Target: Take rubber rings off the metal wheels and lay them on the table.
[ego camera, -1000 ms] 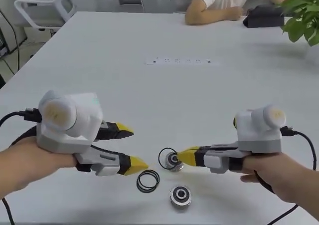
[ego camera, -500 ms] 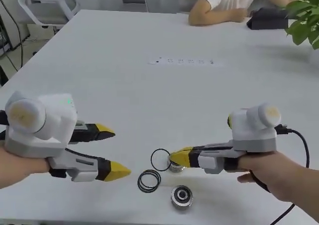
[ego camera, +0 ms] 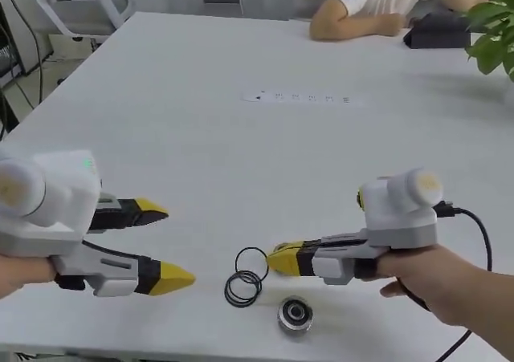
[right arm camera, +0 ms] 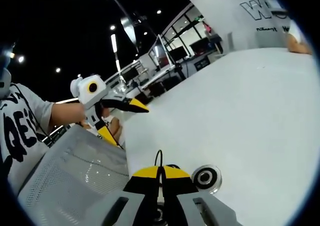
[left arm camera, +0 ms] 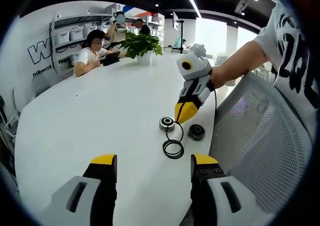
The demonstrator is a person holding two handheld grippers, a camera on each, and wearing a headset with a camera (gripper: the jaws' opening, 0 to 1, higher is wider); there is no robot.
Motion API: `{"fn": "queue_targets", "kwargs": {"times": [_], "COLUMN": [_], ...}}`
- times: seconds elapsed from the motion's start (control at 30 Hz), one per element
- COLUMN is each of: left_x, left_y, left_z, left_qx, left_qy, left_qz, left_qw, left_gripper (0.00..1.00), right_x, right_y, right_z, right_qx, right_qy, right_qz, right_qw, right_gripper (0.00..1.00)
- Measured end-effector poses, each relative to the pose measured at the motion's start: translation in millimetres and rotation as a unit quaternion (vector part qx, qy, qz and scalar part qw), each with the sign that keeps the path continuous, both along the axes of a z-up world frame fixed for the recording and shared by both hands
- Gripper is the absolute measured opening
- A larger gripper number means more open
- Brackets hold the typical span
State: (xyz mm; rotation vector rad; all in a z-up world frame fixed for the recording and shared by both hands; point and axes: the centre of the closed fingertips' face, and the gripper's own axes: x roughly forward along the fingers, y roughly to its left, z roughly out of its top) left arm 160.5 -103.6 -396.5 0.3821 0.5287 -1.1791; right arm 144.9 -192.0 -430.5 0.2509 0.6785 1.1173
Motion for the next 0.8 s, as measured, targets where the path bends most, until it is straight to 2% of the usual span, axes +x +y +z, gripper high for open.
{"fn": "queue_targets", "kwargs": {"times": [0.63, 0.8], "left_x": [-2.7, -3.4], "left_y": [4.5, 5.2], "left_z": [-1.2, -3.7], "left_qx": [0.002, 0.006], "left_qy": [-0.001, 0.0], "left_qz": [0.003, 0.002], "left_qw": [1.0, 1.0], "left_gripper": [0.57, 0.57], "right_x": [-6.4, -5.1], "right_y": [10.8, 12.1], "right_z": [-21.0, -24.8], "right_qx": [-0.031, -0.04], "right_qy": [0.023, 0.019], "right_qz": [0.027, 0.03], "right_qw": [0.9989, 0.9985], "right_gripper": [0.0, 0.0]}}
